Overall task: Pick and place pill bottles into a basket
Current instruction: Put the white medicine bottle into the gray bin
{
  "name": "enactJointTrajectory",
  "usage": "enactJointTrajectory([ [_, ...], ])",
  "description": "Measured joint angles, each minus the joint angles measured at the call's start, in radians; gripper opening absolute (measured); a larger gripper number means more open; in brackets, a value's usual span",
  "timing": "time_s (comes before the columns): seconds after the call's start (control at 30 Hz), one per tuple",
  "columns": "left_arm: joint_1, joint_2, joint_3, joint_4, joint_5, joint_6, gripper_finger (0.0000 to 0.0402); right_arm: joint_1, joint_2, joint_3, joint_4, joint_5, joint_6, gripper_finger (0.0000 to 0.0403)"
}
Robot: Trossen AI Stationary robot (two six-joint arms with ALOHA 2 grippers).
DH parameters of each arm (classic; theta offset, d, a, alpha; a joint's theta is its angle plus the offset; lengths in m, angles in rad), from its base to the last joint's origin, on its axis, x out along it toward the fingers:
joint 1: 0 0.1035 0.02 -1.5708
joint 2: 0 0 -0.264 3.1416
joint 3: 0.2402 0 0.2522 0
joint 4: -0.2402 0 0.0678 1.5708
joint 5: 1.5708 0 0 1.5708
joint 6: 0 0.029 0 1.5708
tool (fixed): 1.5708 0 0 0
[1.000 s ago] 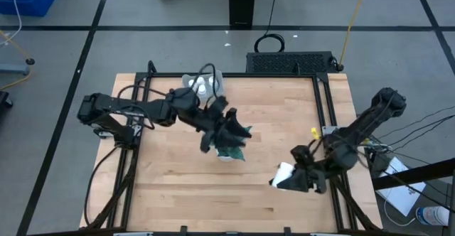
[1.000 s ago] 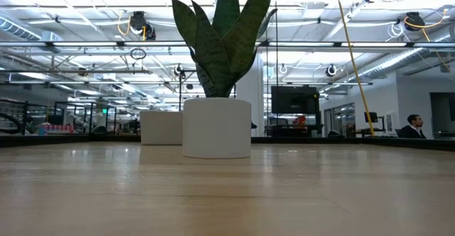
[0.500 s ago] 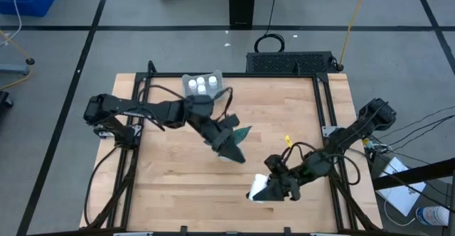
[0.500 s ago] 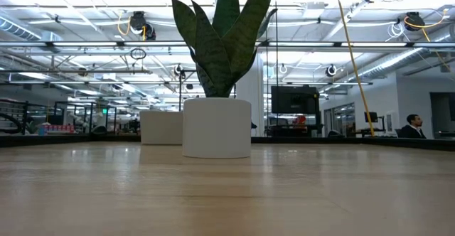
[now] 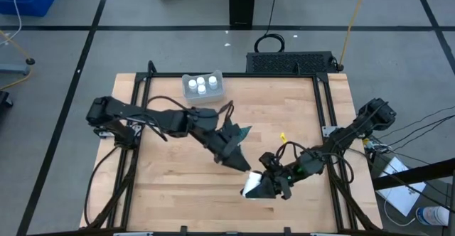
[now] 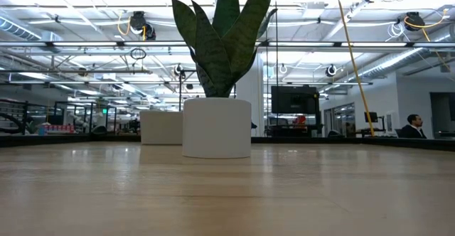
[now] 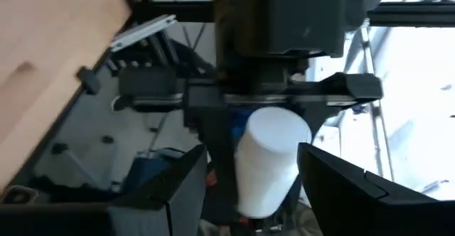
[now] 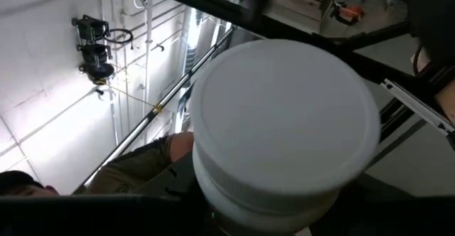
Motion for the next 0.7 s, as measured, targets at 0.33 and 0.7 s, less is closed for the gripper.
enactJointTrajectory([
  [0.33, -0.031, 0.052, 0.002, 0.166, -0.029, -0.051, 0.0231, -0.016, -0.001, 0.001, -0.020, -0.015, 0.014, 0.0161],
  [0.7, -0.048, 0.073, 0.002, 0.167, -0.022, -0.041, 0.0330, -0.032, 0.000, 0.002, -0.061, -0.026, 0.049, 0.0160],
])
